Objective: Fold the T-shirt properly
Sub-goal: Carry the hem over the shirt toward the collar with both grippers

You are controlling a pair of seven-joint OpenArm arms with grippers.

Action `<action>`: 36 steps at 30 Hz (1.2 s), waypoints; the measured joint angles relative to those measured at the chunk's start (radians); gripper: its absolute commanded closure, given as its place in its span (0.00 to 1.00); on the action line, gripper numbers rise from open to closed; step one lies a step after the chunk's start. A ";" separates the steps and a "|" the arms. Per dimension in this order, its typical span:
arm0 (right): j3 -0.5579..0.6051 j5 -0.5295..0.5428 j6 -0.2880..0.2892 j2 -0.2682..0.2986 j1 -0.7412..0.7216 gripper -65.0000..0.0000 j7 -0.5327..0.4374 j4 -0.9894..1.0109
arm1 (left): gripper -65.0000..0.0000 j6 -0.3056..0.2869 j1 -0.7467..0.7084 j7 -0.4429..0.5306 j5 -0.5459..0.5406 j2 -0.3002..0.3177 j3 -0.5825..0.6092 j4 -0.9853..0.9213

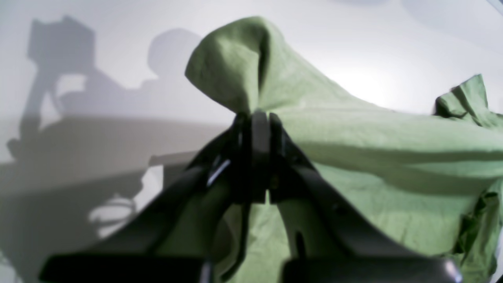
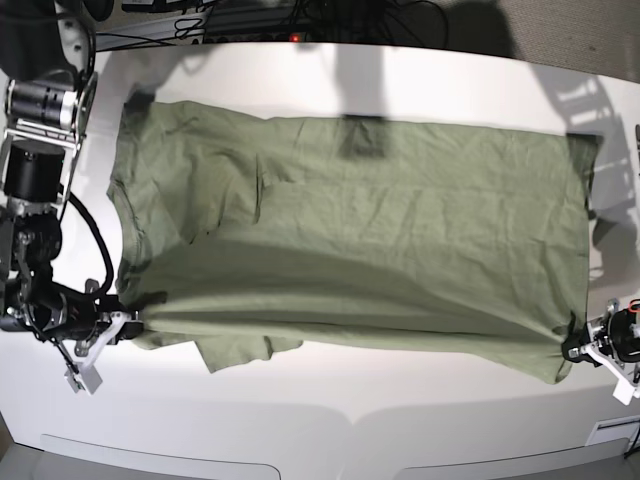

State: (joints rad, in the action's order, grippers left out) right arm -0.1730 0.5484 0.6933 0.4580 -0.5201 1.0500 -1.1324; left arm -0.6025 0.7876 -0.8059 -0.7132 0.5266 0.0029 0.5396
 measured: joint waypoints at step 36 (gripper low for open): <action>-0.231 0.065 0.001 -0.006 0.508 1.00 0.047 -0.367 | 1.00 0.035 -0.517 -0.173 -0.134 0.146 -0.029 0.521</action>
State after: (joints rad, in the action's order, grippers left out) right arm -0.4042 0.6132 0.6945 0.4515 -0.0124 1.0969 -1.4998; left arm -0.5678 0.2710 -0.9787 -0.8471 0.6731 -0.0257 1.0603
